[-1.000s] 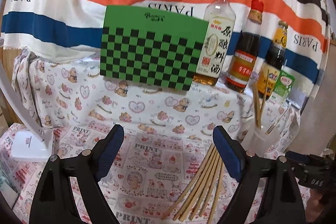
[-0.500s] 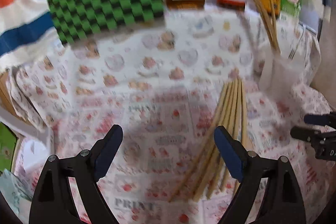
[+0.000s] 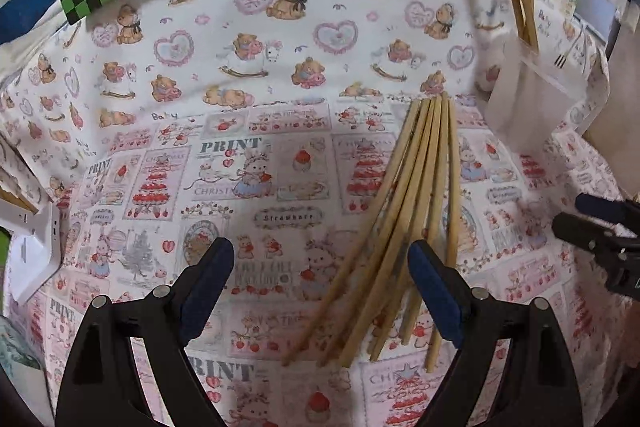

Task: Organize utensils
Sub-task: 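Move the open left gripper back down to the chopstick bundle, then close the left gripper on a chopstick and pull it from the bundle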

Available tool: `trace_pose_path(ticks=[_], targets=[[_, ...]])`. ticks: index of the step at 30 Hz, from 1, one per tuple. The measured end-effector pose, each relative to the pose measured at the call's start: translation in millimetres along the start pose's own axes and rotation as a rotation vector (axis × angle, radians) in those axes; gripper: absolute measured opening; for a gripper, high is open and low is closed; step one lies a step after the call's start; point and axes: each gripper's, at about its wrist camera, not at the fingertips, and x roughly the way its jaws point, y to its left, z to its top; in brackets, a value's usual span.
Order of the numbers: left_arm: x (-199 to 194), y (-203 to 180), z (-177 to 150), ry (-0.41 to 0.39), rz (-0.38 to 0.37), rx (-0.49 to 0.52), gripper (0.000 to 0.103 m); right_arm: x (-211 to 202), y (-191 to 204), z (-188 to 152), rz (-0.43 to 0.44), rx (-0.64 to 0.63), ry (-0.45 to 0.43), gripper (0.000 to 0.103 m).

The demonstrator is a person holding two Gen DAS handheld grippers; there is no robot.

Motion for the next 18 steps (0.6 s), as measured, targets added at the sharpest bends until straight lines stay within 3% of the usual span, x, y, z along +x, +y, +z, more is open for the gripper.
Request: trace_pose_path(ticks=[4,7,10,14,17,18], targets=[[7,-4,-2,0.035,0.012,0.027,0.082,1,-1,0,-0.003,0.004,0.001,0.066],[16,-2,-2,0.080,0.021,0.020,0.069,1,-1,1,-0.004,0.005,0.000,0.066],[16,1,-2,0.093,-0.017,-0.003,0.055,0,-1,0,-0.005,0.003,-0.003,0.066],[13,5,-2,0.089,-0.010,-0.029,0.031,1,-2,0,-0.012,0.005,0.001,0.066],[9,11,-1,0.089,-0.052,-0.051,0.023,2,-1,1,-0.013,0.005,0.006,0.066],[6,14,-1,0.082,-0.061,-0.053,0.011,3,-1,1,-0.013,0.005,0.005,0.066]])
